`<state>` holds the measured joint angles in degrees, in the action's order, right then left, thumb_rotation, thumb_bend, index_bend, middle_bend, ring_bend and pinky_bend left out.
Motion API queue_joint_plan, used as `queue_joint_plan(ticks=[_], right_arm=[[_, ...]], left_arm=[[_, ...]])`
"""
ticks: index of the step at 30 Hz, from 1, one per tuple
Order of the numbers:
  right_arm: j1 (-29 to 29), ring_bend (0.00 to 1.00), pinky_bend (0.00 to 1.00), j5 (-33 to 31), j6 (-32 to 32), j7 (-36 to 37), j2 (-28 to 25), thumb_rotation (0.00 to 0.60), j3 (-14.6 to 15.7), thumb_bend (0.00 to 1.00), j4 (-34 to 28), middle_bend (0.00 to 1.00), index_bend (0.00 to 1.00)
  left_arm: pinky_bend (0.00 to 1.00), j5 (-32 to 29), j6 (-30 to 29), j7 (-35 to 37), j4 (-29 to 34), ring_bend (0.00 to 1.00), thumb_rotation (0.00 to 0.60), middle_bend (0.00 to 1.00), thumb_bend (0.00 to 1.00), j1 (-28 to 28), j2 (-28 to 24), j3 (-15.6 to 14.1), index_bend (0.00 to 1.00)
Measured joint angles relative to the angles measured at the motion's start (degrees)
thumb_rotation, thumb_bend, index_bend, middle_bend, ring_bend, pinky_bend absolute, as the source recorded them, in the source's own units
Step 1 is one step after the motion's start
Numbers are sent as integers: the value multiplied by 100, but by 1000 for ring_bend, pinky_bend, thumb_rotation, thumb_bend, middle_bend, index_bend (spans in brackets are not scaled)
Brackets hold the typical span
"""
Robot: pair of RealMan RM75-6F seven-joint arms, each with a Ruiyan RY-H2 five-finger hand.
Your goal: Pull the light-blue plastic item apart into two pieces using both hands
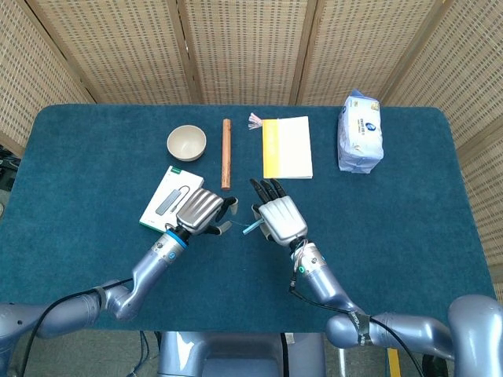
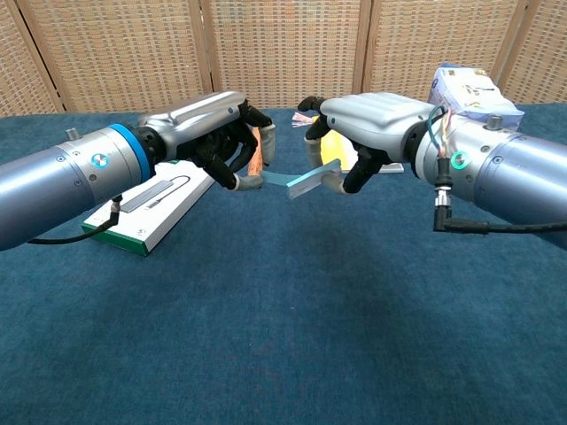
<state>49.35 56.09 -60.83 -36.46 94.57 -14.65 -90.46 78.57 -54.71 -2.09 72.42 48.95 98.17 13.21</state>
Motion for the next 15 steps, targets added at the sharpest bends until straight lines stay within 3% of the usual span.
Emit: queue_joint_plan(ticks=[15], right_arm=[[24,0,0,3,-53,35,-49,600,59,620,-45,13,597]], left_arm=[[687,-62,2,270,-143,763,600,766,444,76,135,-24,608]])
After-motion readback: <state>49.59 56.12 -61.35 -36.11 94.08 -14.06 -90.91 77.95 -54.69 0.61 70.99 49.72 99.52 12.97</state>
